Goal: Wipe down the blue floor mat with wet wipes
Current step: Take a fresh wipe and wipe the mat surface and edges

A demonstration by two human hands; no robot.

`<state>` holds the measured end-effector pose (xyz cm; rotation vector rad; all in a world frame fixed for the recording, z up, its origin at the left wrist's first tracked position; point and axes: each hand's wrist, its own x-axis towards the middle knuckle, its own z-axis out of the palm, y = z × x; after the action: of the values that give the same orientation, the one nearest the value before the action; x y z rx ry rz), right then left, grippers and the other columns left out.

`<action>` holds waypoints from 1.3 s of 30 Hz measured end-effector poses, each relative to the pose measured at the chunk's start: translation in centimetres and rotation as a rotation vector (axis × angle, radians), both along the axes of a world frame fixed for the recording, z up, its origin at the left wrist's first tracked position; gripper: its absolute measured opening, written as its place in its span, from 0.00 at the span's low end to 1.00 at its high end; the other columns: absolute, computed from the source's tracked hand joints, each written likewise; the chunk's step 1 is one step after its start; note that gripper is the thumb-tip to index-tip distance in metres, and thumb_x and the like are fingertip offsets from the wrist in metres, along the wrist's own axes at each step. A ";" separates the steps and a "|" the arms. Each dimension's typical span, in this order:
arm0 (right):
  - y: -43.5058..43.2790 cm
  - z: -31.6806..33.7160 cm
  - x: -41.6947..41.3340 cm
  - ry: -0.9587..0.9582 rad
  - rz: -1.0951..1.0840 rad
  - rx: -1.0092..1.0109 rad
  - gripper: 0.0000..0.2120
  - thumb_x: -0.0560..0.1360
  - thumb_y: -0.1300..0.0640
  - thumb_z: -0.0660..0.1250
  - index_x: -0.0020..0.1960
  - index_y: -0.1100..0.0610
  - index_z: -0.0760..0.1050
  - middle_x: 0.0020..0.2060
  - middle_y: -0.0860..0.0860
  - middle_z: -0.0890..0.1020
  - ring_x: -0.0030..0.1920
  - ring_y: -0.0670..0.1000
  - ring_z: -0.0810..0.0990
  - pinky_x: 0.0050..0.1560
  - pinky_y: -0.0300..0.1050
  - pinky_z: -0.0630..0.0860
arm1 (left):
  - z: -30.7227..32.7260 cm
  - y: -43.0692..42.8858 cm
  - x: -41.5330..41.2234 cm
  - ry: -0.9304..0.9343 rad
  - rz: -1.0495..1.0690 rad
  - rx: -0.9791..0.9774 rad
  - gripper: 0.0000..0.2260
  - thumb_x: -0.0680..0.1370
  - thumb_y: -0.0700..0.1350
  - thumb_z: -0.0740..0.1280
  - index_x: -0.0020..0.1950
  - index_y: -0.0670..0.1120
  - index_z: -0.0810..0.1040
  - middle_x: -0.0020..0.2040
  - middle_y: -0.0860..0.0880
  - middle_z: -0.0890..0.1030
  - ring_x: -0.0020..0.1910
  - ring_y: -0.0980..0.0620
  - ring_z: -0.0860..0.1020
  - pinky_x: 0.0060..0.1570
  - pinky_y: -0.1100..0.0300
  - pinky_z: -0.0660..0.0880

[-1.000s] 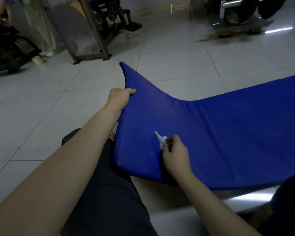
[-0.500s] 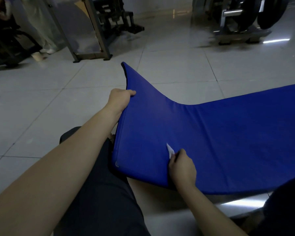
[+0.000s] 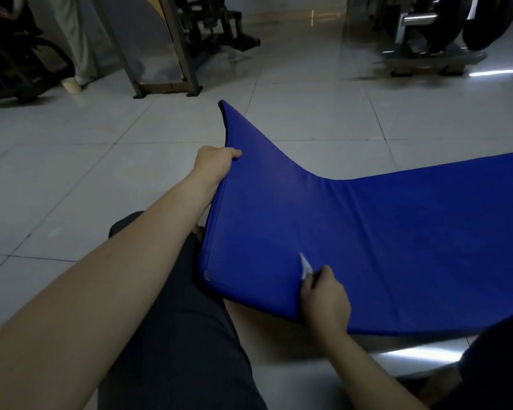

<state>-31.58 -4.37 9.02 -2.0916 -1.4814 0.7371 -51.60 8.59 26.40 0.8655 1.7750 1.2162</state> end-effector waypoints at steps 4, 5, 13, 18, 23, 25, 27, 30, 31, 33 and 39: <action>-0.6 1.6 -0.7 0.011 -0.034 -0.024 0.22 0.82 0.40 0.58 0.42 0.58 0.70 0.37 0.54 0.80 0.37 0.57 0.79 0.40 0.53 0.77 | -0.2 0.2 0.2 0.037 0.003 -0.009 0.07 0.79 0.41 0.71 0.42 0.44 0.76 0.43 0.46 0.82 0.37 0.51 0.81 0.30 0.63 0.77; -1.3 2.7 -1.7 0.072 0.053 0.047 0.17 0.82 0.45 0.60 0.42 0.57 0.70 0.37 0.53 0.80 0.38 0.56 0.79 0.39 0.52 0.76 | -0.1 0.3 0.3 0.047 0.010 -0.010 0.08 0.79 0.42 0.71 0.41 0.45 0.75 0.42 0.47 0.81 0.36 0.51 0.80 0.30 0.63 0.76; -2.7 1.4 -1.4 0.010 0.226 0.240 0.13 0.82 0.46 0.57 0.46 0.54 0.70 0.35 0.49 0.78 0.34 0.53 0.77 0.33 0.47 0.70 | 0.1 0.2 0.4 0.001 0.007 0.009 0.05 0.79 0.41 0.71 0.50 0.42 0.76 0.42 0.48 0.80 0.37 0.52 0.80 0.24 0.67 0.74; -0.4 -1.0 1.7 -0.081 -0.123 -0.162 0.26 0.82 0.37 0.55 0.44 0.60 0.73 0.43 0.58 0.81 0.38 0.58 0.75 0.39 0.48 0.68 | -0.1 0.0 0.4 -0.014 -0.005 0.010 0.05 0.79 0.41 0.71 0.48 0.41 0.76 0.43 0.47 0.80 0.37 0.51 0.80 0.23 0.67 0.74; -0.3 4.1 -2.7 0.134 0.070 0.099 0.18 0.82 0.46 0.60 0.41 0.58 0.69 0.37 0.54 0.79 0.37 0.55 0.76 0.38 0.52 0.72 | -0.4 0.4 0.4 -0.027 -0.014 0.026 0.06 0.78 0.43 0.71 0.44 0.44 0.77 0.44 0.46 0.82 0.38 0.50 0.81 0.29 0.63 0.78; 0.7 7.5 -5.3 0.268 0.172 0.245 0.16 0.83 0.49 0.60 0.42 0.58 0.69 0.34 0.52 0.77 0.34 0.52 0.75 0.36 0.54 0.73 | -0.5 0.5 0.6 -0.009 -0.040 0.028 0.07 0.78 0.46 0.72 0.46 0.43 0.78 0.45 0.45 0.84 0.40 0.48 0.83 0.38 0.58 0.82; 1.9 10.1 -7.4 0.380 0.259 0.391 0.15 0.83 0.50 0.61 0.42 0.57 0.70 0.32 0.50 0.76 0.31 0.47 0.72 0.33 0.50 0.72 | -0.4 0.4 0.3 -0.030 -0.041 0.043 0.09 0.77 0.47 0.72 0.47 0.42 0.80 0.46 0.44 0.85 0.43 0.45 0.84 0.46 0.52 0.83; 3.8 9.8 -7.6 0.294 0.418 0.503 0.12 0.84 0.52 0.60 0.43 0.56 0.67 0.30 0.49 0.73 0.28 0.48 0.69 0.29 0.48 0.66 | 0.0 0.4 -0.9 -0.083 -0.006 0.076 0.09 0.77 0.47 0.73 0.47 0.42 0.80 0.44 0.44 0.85 0.42 0.46 0.84 0.45 0.52 0.83; 4.6 8.6 -6.8 0.211 0.425 0.474 0.11 0.84 0.52 0.59 0.44 0.55 0.66 0.30 0.49 0.73 0.28 0.48 0.69 0.28 0.48 0.64 | 0.1 0.3 -1.3 -0.101 -0.009 0.084 0.08 0.77 0.46 0.73 0.46 0.42 0.80 0.43 0.45 0.85 0.41 0.47 0.84 0.43 0.54 0.83; 6.3 5.8 -4.1 0.039 0.326 0.269 0.10 0.84 0.52 0.58 0.46 0.55 0.65 0.33 0.50 0.74 0.30 0.49 0.69 0.28 0.46 0.62 | 0.3 0.2 -1.6 -0.138 -0.035 0.094 0.06 0.77 0.44 0.72 0.44 0.42 0.80 0.43 0.45 0.84 0.38 0.48 0.83 0.40 0.56 0.82; 9.7 3.4 2.5 -0.048 0.282 -0.070 0.14 0.83 0.52 0.58 0.42 0.59 0.67 0.34 0.52 0.74 0.32 0.51 0.71 0.35 0.46 0.67 | 0.1 0.6 -1.4 -0.140 -0.076 0.077 0.07 0.75 0.44 0.73 0.48 0.40 0.82 0.43 0.46 0.85 0.39 0.49 0.82 0.36 0.61 0.80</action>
<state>-29.07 5.33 12.43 -1.9850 -1.8259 0.8577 -53.03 9.16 26.46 0.8624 1.5794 1.2708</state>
